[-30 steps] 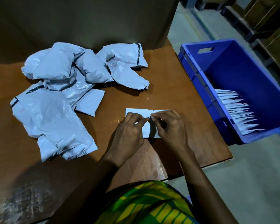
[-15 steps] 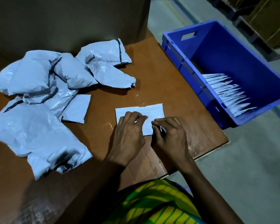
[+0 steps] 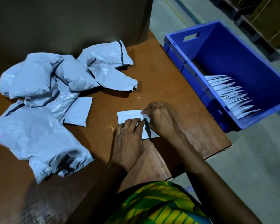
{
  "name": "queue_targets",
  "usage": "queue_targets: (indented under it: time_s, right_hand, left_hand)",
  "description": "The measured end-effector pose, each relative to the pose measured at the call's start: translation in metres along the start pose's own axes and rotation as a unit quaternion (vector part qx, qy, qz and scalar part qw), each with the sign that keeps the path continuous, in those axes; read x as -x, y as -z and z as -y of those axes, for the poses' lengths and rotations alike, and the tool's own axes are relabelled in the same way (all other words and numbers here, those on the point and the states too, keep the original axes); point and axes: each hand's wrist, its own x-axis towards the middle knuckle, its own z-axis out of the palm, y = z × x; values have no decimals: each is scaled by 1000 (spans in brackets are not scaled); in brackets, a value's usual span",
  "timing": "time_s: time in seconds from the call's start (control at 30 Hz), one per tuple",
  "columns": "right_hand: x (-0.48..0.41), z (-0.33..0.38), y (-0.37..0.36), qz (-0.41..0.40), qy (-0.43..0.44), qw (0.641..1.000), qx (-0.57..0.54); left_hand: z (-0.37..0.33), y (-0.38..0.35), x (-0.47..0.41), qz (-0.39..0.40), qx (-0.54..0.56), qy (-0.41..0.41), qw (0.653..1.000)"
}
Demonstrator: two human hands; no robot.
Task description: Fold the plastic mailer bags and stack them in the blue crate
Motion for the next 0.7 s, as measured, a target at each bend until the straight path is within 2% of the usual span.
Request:
queue_targets:
  time_s: [0.13, 0.33, 0.47, 0.7]
  right_hand:
    - [4, -1, 7, -17, 14, 1000, -8]
    - [43, -4, 9, -100, -51, 993, -23]
    - [56, -3, 1, -119, -64, 989, -53]
    - [60, -3, 5, -110, -50, 992, -37]
  left_hand:
    - [1, -2, 0, 0, 1, 8, 1000]
    - [4, 2, -2, -19, 53, 11, 998]
    - [6, 10, -13, -56, 103, 11, 993]
    - [9, -1, -10, -19, 4, 23, 1000]
